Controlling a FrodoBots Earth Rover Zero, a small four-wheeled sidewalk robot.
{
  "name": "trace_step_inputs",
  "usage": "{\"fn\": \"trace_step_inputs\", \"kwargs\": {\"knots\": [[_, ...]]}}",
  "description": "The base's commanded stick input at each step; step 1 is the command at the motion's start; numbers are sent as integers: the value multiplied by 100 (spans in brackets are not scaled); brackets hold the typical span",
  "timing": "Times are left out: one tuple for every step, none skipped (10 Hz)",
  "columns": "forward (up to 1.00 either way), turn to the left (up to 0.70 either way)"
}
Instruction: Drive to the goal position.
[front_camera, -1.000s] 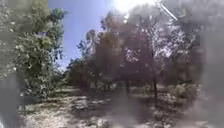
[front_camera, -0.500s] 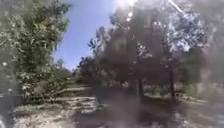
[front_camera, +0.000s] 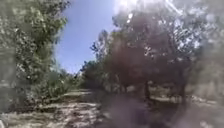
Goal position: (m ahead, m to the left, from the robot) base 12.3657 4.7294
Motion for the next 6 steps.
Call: {"fn": "trace_step_inputs", "kwargs": {"knots": [[85, 22], [85, 0], [85, 0], [85, 0], [85, 0], [85, 1]]}}
